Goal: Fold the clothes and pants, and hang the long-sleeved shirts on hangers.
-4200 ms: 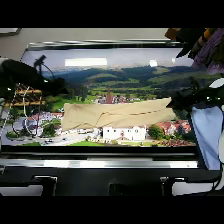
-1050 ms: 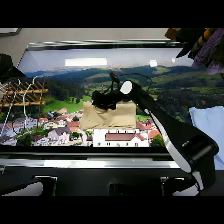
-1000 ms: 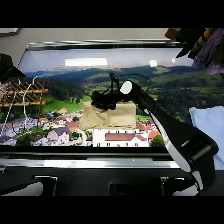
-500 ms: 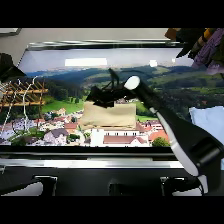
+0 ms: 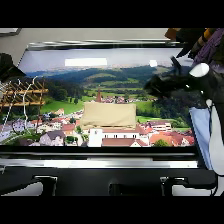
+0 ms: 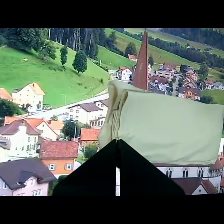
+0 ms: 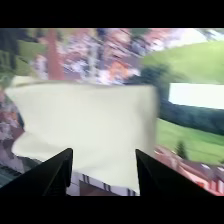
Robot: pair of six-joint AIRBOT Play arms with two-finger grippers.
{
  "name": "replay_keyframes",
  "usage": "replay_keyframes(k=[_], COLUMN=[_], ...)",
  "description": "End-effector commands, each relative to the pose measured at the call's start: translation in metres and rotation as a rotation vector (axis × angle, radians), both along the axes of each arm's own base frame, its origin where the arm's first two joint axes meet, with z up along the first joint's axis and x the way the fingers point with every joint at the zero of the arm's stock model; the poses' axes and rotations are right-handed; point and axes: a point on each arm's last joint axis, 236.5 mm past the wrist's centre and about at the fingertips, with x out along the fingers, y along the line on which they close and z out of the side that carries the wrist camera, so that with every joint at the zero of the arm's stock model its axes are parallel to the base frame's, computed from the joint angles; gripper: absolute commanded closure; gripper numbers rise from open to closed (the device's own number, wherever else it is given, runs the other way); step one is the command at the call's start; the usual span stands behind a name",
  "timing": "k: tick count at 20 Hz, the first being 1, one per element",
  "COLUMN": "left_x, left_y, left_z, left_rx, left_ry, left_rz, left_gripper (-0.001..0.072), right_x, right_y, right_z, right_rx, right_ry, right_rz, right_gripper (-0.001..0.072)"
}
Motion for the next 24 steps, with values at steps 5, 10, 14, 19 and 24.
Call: replay_keyframes(k=[5,10,14,19,24], left_x=[0.0,0.0,0.0,0.0,0.0], left_y=[0.0,0.001,0.001,0.001,0.001], left_z=[0.0,0.0,0.0,0.0,-0.001], left_rx=[0.004,0.004,0.005,0.013,0.014], left_ry=[-0.002,-0.002,-0.002,-0.005,-0.005], left_rz=[-0.005,-0.005,-0.005,-0.017,-0.02], left_gripper=[0.0693,0.0693,0.0693,0.0693,0.0693], right_x=[-0.052,-0.051,-0.051,-0.047,0.001], right_y=[0.008,0.051,0.07,0.083,0.076], right_z=[-0.102,-0.128,-0.145,-0.134,-0.08], right_rx=[0.174,0.18,0.155,0.184,0.16], right_ry=[0.17,0.182,0.197,0.163,0.045], right_rz=[0.016,0.058,0.056,0.065,0.004], right_gripper=[0.0244,0.0245,0.0249,0.0671,0.0681])
